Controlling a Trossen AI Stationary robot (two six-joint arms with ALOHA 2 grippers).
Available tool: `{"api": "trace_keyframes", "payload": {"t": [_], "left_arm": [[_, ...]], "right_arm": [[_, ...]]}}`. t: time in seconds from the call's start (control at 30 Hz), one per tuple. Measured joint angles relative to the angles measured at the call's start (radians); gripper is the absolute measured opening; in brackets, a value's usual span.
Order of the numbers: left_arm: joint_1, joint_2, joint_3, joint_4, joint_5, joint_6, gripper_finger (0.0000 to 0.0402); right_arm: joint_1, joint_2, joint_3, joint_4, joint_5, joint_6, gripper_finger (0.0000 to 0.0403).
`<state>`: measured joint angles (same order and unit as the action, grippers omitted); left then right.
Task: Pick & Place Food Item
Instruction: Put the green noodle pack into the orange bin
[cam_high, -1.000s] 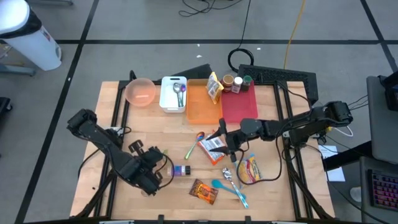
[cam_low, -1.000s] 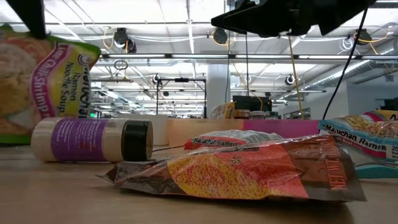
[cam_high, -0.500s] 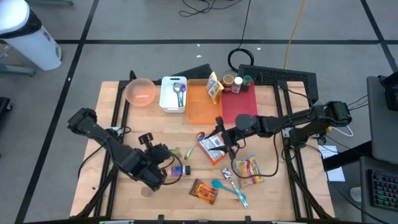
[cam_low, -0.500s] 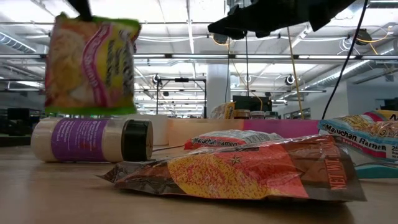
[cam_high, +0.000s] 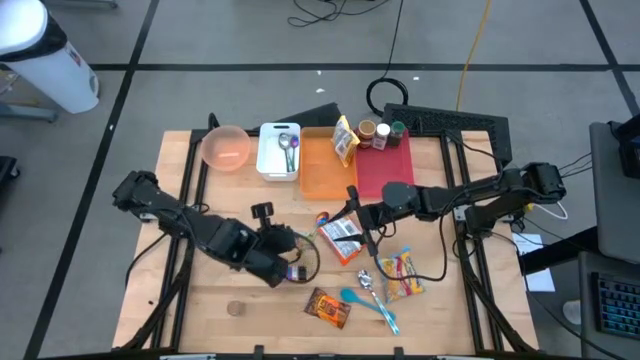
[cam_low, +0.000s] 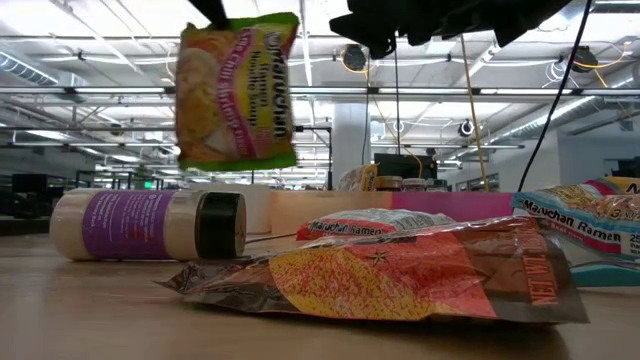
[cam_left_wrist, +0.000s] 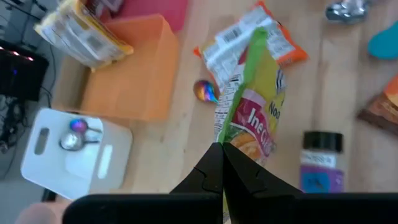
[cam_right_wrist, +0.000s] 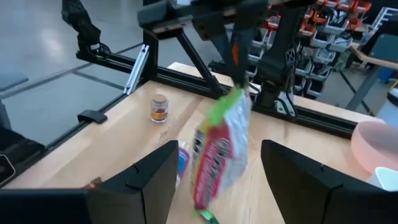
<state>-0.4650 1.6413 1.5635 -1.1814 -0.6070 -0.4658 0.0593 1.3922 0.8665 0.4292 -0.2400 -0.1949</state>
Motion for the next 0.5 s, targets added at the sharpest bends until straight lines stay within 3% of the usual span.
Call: {"api": "trace_keyframes", "payload": {"t": [0.23, 0.37, 0.5], "left_arm": [[0.074, 0.000, 0.000, 0.113, 0.001, 0.136, 0.0000], [0.102, 0.005, 0.000, 0.193, 0.022, 0.214, 0.0000], [0.121, 0.016, 0.000, 0.224, 0.031, 0.248, 0.0000]], "right_arm": [[0.023, 0.001, 0.000, 0.038, 0.023, 0.002, 0.0222], [0.028, 0.044, 0.000, 0.059, 0.107, 0.003, 0.0222], [0.027, 0.101, 0.002, 0.137, 0.105, 0.008, 0.0222]]}}
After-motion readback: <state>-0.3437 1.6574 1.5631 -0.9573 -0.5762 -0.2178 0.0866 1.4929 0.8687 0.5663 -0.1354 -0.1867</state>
